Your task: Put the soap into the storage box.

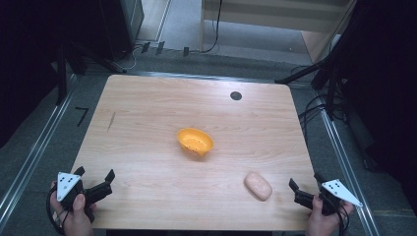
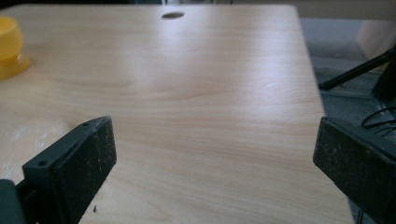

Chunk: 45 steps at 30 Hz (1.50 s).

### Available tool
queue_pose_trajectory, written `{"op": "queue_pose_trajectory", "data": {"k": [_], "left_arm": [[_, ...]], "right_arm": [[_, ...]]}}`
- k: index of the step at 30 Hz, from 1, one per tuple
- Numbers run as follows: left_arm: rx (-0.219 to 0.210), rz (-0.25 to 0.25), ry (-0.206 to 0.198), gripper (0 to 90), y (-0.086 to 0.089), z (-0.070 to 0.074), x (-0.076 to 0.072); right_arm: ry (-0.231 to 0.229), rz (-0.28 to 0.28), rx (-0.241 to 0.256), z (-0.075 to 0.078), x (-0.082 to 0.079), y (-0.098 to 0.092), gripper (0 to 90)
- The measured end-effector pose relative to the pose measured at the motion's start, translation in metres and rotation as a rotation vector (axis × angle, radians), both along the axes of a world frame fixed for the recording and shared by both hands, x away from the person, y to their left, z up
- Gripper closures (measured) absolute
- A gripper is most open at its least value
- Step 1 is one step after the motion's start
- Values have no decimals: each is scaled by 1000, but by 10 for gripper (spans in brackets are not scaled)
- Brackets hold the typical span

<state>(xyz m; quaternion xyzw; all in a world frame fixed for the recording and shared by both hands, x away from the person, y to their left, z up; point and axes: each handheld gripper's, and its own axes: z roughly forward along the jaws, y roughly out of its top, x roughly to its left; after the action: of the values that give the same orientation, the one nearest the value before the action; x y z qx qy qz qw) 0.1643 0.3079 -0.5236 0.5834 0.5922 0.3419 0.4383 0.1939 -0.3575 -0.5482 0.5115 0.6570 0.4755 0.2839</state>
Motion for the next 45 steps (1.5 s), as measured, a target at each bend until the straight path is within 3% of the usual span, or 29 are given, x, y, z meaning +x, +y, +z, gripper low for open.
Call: {"op": "queue_pose_trajectory", "data": {"k": [2,3,6,12,17,23,24,27,33,45], "left_arm": [[3,-3,0,0,0,0,0],[3,-3,0,0,0,0,0],[9,-3,4,0,-1,0,1],[8,-7,6,0,-1,0,1],[4,-6,10,0,-1,0,1],[5,-10,12,0,0,0,1],[5,-10,12,0,0,0,1],[6,-12,14,0,0,0,1],[2,-15,15,0,-1,0,2],[-1,-20,14,0,0,0,2]], "right_arm": [[45,42,-63,4,2,3,86],[45,42,-63,4,2,3,86],[116,88,-147,14,7,9,125],[255,197,-234,25,17,25,131],[335,282,-292,34,26,39,145],[401,358,-321,44,35,53,146],[421,393,-331,48,39,60,162],[435,435,-352,51,43,68,184],[477,482,-373,51,46,81,189],[577,519,-414,52,51,105,203]]}}
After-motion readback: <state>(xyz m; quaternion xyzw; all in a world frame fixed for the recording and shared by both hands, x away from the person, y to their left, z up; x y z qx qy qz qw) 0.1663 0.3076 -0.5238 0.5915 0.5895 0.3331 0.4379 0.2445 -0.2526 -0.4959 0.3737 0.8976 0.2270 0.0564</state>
